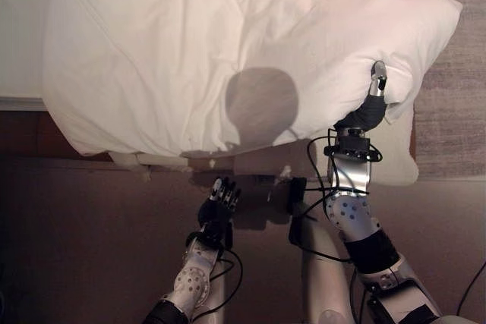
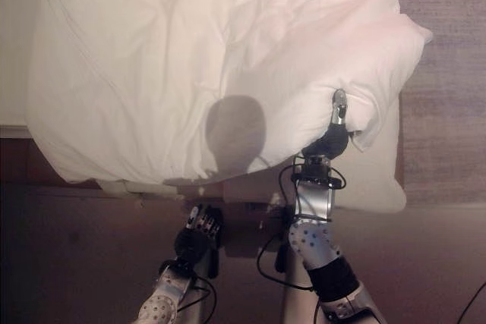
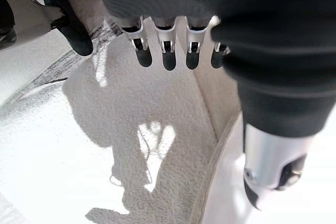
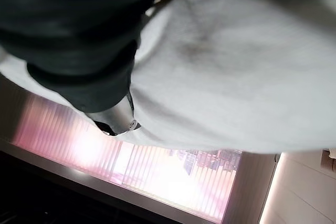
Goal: Make the bed
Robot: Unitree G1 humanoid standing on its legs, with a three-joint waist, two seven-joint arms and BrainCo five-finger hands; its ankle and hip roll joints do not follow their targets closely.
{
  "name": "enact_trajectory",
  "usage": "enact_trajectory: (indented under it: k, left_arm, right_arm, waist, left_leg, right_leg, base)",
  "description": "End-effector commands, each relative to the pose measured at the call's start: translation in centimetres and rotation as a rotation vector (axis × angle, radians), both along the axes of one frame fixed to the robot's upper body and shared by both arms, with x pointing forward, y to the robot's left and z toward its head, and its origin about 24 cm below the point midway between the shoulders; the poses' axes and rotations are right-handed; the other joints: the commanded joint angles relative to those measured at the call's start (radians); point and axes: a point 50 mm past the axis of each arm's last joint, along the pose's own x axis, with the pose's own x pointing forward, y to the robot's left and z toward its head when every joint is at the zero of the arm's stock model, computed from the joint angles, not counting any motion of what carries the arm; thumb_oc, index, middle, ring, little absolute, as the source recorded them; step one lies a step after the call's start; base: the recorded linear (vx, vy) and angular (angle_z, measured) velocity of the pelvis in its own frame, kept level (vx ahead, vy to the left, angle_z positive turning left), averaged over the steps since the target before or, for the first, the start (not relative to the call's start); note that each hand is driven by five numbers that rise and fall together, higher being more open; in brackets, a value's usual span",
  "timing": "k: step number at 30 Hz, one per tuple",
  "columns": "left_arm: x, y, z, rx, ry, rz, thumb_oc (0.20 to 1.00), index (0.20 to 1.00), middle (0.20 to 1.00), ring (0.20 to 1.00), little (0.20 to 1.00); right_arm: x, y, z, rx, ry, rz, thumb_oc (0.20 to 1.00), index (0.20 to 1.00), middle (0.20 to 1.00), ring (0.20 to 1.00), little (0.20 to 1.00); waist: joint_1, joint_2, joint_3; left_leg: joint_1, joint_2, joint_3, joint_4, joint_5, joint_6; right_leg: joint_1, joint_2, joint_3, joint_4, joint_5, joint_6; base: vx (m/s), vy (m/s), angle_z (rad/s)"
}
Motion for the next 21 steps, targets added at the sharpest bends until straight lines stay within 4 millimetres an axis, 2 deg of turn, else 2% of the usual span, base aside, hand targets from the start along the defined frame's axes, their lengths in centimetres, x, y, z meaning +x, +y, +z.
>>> enact_trajectory:
  k: [1, 4, 6, 8, 9, 15, 19, 21]
  left_arm:
    - [0.0, -1.7, 0.3, -0.032, -0.024, -0.045, 1.0, 1.0, 1.0, 1.0, 1.0]
    - [1.1, -2.9, 1.1, -0.062, -0.05, -0.061, 1.0, 1.0, 1.0, 1.0, 1.0]
    - [2.6, -4.2, 2.4, -0.12, -0.081, -0.054, 1.0, 1.0, 1.0, 1.0, 1.0]
    - [2.8, -4.3, 2.6, -0.135, -0.084, -0.044, 1.0, 1.0, 1.0, 1.0, 1.0]
    - [3.8, -4.7, 3.7, -0.162, -0.118, -0.035, 1.0, 1.0, 1.0, 1.0, 1.0]
    - [6.1, -5.0, 6.1, -0.233, -0.182, 0.017, 1.0, 1.0, 1.0, 1.0, 1.0]
    - [6.9, -4.9, 6.8, -0.251, -0.196, 0.056, 1.0, 1.0, 1.0, 1.0, 1.0]
    - [7.7, -4.4, 7.5, -0.285, -0.21, 0.11, 1.0, 1.0, 1.0, 1.0, 1.0]
  right_arm:
    - [-2.7, 0.6, 3.5, 0.037, -0.253, 0.04, 0.2, 0.2, 0.2, 0.2, 0.2]
    - [-2.8, 1.2, 3.7, 0.055, -0.263, 0.07, 0.2, 0.2, 0.2, 0.2, 0.2]
    - [-2.8, 1.8, 3.7, 0.071, -0.264, 0.101, 0.2, 0.2, 0.2, 0.2, 0.2]
    - [-2.8, 1.9, 3.6, 0.074, -0.26, 0.105, 0.2, 0.2, 0.2, 0.2, 0.2]
    - [-2.7, 2.2, 3.6, 0.077, -0.259, 0.118, 0.2, 0.2, 0.2, 0.2, 0.2]
    - [-2.2, 2.9, 3.3, 0.094, -0.239, 0.142, 0.2, 0.2, 0.2, 0.2, 0.2]
    - [-2.1, 3.1, 3.3, 0.105, -0.238, 0.149, 0.2, 0.2, 0.2, 0.2, 0.2]
    - [-1.9, 3.2, 3.2, 0.117, -0.233, 0.156, 0.2, 0.2, 0.2, 0.2, 0.2]
  waist:
    - [-0.026, -0.015, -0.104]
    - [-0.033, -0.023, -0.11]
    - [-0.04, -0.033, -0.116]
    - [-0.041, -0.035, -0.118]
    - [-0.044, -0.041, -0.12]
    - [-0.052, -0.053, -0.123]
    - [-0.056, -0.054, -0.123]
    - [-0.061, -0.057, -0.126]
  left_leg:
    - [-0.038, -0.049, 0.035, -0.073, 0.051, 0.062]
    - [-0.04, -0.047, 0.039, -0.068, 0.048, 0.062]
    - [-0.044, -0.046, 0.041, -0.064, 0.045, 0.061]
    - [-0.044, -0.046, 0.041, -0.064, 0.044, 0.061]
    - [-0.044, -0.044, 0.041, -0.062, 0.044, 0.059]
    - [-0.048, -0.038, 0.049, -0.049, 0.037, 0.057]
    - [-0.048, -0.036, 0.052, -0.048, 0.036, 0.055]
    - [-0.05, -0.034, 0.055, -0.046, 0.034, 0.053]
  right_leg:
    - [0.009, -0.01, 0.016, 0.019, 0.016, 0.062]
    - [0.004, -0.008, 0.021, 0.025, 0.015, 0.061]
    - [0.001, -0.009, 0.024, 0.026, 0.015, 0.061]
    - [0.001, -0.008, 0.025, 0.027, 0.015, 0.061]
    - [0.001, -0.006, 0.026, 0.028, 0.014, 0.06]
    - [-0.006, 0.0, 0.036, 0.037, 0.012, 0.06]
    - [-0.007, 0.002, 0.04, 0.038, 0.011, 0.06]
    - [-0.01, 0.005, 0.045, 0.037, 0.01, 0.061]
  base:
    - [0.0, 0.0, 0.0]
    - [0.01, -0.001, -0.05]
    - [0.01, -0.006, -0.09]
    - [0.0, 0.0, 0.0]
    - [0.0, 0.0, 0.0]
    - [0.0, 0.0, 0.0]
    - [0.0, -0.001, -0.01]
    - [0.0, 0.0, -0.06]
